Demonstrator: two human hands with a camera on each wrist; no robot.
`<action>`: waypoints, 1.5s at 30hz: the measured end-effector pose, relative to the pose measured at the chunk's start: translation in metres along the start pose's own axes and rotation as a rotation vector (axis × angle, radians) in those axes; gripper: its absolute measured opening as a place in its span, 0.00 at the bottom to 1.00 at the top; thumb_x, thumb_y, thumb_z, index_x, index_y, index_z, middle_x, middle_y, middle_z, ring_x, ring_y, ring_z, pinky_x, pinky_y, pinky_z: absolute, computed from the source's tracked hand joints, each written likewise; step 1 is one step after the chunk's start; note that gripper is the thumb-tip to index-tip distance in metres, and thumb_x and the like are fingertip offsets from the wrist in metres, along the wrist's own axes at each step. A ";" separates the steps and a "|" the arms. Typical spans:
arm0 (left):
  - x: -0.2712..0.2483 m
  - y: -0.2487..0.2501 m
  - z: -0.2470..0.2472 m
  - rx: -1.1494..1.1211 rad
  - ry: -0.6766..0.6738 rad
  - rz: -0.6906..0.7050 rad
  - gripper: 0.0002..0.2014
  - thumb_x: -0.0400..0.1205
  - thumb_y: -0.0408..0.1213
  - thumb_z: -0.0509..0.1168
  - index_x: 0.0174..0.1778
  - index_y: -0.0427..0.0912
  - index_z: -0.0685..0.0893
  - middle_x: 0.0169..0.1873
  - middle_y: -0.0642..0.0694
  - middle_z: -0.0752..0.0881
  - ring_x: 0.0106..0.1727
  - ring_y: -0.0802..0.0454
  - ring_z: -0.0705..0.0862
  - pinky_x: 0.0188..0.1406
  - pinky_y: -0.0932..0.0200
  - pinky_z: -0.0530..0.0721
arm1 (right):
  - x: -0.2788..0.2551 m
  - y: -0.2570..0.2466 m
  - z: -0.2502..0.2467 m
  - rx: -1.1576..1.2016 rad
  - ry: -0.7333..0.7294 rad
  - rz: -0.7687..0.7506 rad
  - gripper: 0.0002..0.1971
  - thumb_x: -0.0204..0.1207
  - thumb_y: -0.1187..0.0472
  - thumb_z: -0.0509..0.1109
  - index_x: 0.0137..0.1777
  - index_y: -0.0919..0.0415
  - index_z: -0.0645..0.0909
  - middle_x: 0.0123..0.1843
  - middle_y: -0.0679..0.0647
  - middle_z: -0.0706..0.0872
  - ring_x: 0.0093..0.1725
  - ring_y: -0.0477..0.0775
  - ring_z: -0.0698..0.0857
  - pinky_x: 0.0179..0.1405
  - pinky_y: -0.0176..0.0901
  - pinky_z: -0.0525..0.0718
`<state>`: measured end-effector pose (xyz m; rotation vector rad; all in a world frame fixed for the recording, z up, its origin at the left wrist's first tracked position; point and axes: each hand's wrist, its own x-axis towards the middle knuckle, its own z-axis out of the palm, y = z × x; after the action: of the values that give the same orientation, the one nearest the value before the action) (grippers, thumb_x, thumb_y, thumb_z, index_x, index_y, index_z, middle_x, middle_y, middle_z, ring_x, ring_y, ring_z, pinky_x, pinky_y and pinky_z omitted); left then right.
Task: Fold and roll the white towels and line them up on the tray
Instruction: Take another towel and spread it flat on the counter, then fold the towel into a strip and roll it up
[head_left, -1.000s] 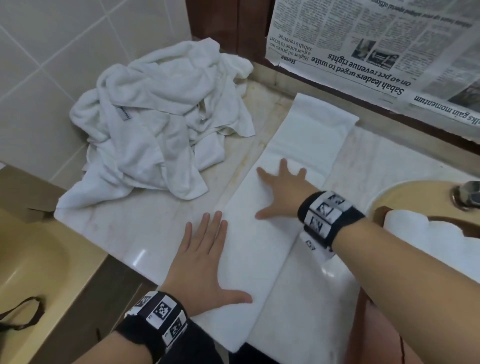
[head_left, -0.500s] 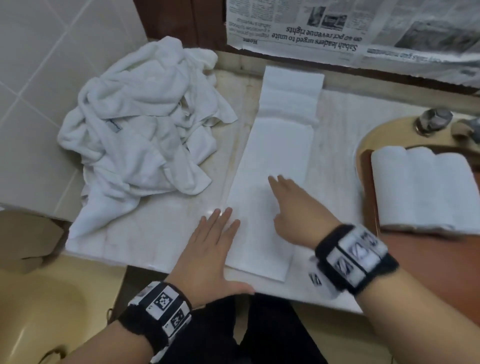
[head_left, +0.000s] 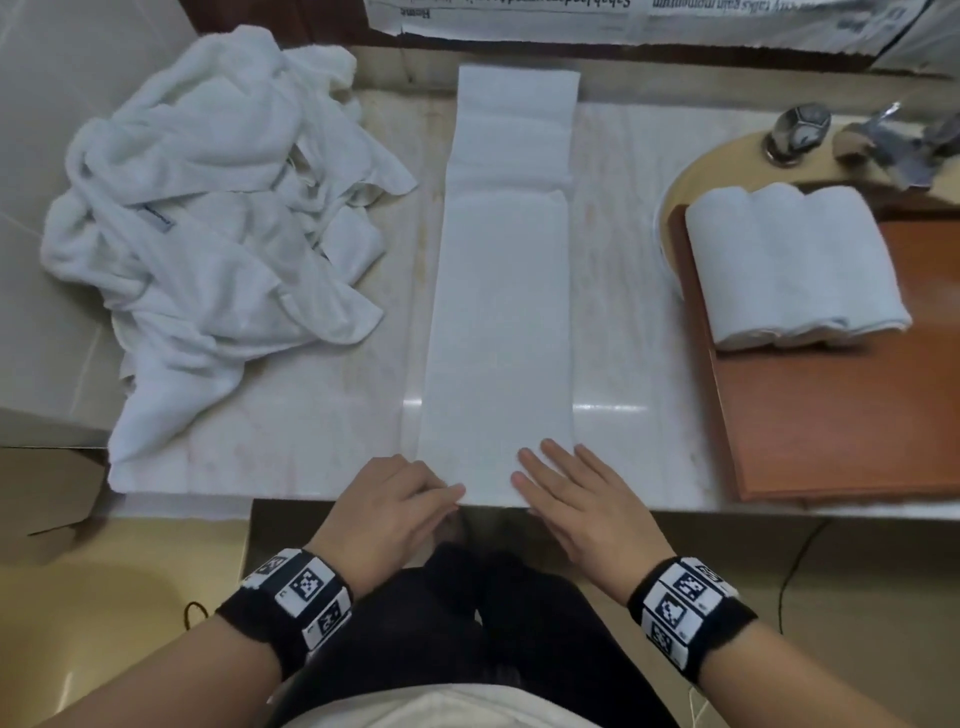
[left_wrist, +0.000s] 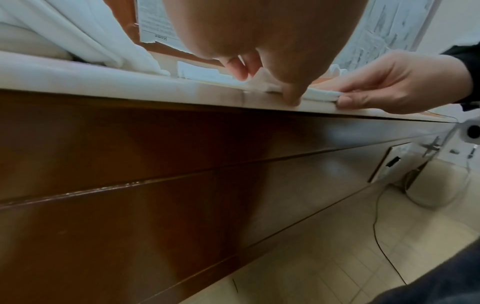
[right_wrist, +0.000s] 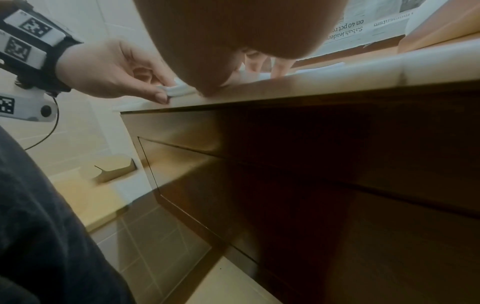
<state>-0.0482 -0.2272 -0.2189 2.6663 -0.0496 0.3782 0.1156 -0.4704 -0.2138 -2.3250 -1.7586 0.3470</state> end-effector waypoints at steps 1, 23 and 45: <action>0.001 0.000 0.000 -0.011 0.001 -0.003 0.09 0.83 0.40 0.75 0.58 0.46 0.93 0.43 0.51 0.87 0.37 0.49 0.79 0.39 0.52 0.78 | -0.002 0.000 0.000 -0.001 0.020 0.007 0.26 0.82 0.58 0.74 0.80 0.55 0.76 0.85 0.53 0.71 0.85 0.61 0.68 0.80 0.63 0.71; 0.047 0.038 -0.019 0.195 -0.268 -0.185 0.11 0.66 0.38 0.82 0.42 0.52 0.92 0.44 0.52 0.83 0.43 0.45 0.79 0.34 0.53 0.72 | 0.032 -0.015 -0.050 0.019 -0.019 0.287 0.10 0.73 0.58 0.73 0.50 0.42 0.85 0.48 0.46 0.74 0.49 0.53 0.74 0.46 0.50 0.73; 0.081 0.020 -0.017 0.292 -0.260 -0.284 0.09 0.75 0.45 0.80 0.39 0.48 0.87 0.38 0.50 0.83 0.39 0.44 0.79 0.30 0.52 0.69 | 0.054 0.015 -0.045 0.055 0.054 0.051 0.09 0.74 0.61 0.71 0.53 0.56 0.88 0.51 0.55 0.83 0.43 0.61 0.82 0.40 0.52 0.82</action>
<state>0.0233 -0.2355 -0.1733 2.9360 0.3250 -0.0597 0.1575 -0.4233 -0.1795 -2.3215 -1.6463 0.3331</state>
